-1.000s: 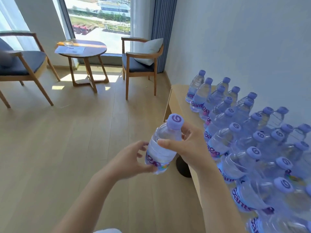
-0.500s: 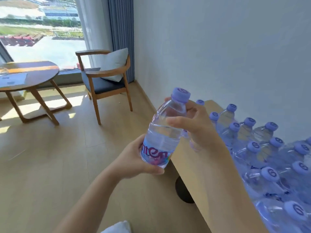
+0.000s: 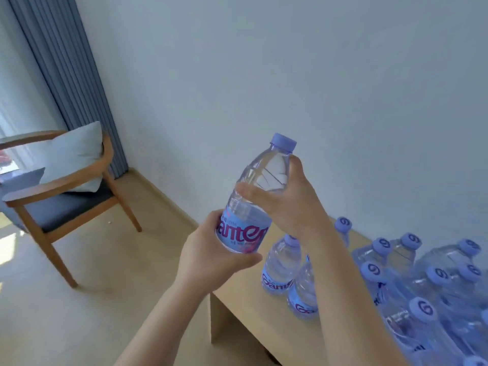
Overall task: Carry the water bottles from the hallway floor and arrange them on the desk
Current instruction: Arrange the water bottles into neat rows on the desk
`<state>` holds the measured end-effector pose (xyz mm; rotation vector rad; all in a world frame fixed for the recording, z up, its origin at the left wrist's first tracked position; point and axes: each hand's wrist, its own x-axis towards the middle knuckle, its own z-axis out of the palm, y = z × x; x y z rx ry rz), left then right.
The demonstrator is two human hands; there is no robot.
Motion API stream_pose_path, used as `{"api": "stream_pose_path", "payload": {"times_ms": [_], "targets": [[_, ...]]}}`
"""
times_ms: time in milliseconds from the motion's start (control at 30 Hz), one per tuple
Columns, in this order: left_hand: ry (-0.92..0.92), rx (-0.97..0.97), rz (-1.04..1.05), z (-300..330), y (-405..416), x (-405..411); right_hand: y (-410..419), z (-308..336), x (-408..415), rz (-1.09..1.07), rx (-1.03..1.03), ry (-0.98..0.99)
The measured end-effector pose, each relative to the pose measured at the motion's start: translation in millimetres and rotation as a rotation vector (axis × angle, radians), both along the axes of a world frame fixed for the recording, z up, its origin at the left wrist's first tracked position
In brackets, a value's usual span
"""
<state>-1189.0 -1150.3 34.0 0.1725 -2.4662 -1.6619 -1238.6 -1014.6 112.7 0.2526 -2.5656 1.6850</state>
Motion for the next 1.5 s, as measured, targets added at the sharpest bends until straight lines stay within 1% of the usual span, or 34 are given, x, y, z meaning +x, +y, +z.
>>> {"api": "stream_pose_path", "payload": {"times_ms": [100, 200, 267, 400, 433, 533, 600, 733, 867, 933, 1067, 1167, 1233, 1367, 1500], "targets": [[0.020, -0.025, -0.055, 7.2, 3.0, -42.7, 6.7, 4.1, -35.8, -0.062, -0.031, 0.039], [0.030, -0.042, -0.189, 16.2, 1.5, -82.5, 14.7, 7.6, -67.6, -0.168, -0.105, 0.064], [0.017, 0.009, -0.309, 22.2, 1.1, -108.9, 21.6, 11.1, -86.3, -0.204, -0.142, 0.071], [-0.113, 0.194, -0.606, 28.9, 9.0, -156.0, 36.1, 19.4, -111.0, -0.224, -0.144, 0.074], [-0.114, 0.223, -0.650, 29.8, 13.8, -164.5, 40.2, 21.2, -115.4, -0.219, -0.161, 0.077], [-0.016, 0.249, -0.639, 30.8, 30.7, -186.8, 53.4, 28.3, -127.5, -0.198, -0.229, 0.074], [0.023, 0.263, -0.652, 33.3, 39.4, -201.1, 62.9, 37.9, -136.0, -0.205, -0.234, 0.083], [0.033, 0.215, -0.739, 41.3, 50.0, -233.0, 77.6, 54.2, -156.7, -0.291, -0.182, 0.120], [0.039, 0.204, -0.819, 40.0, 62.1, -257.3, 87.4, 54.9, -171.6, -0.357, -0.150, 0.126], [0.034, 0.205, -0.832, 32.9, 66.1, -267.8, 90.7, 51.7, -179.0, -0.362, -0.099, 0.090], [0.008, 0.180, -0.809, 12.1, 68.3, -290.4, 95.1, 41.4, -194.5, -0.327, 0.002, -0.045], [-0.067, 0.147, -0.829, -14.8, 69.9, -312.4, 94.4, 17.0, -215.1, -0.363, -0.024, -0.102], [-0.137, 0.130, -0.820, -39.7, 71.4, -326.3, 89.8, -9.2, -231.5, -0.420, -0.048, -0.142], [-0.254, 0.063, -0.787, -96.0, 75.3, -347.8, 82.6, -67.2, -258.0, -0.455, -0.036, -0.274], [-0.320, 0.026, -0.774, -134.9, 82.8, -360.8, 85.1, -105.7, -277.9, -0.540, -0.067, -0.344]]}}
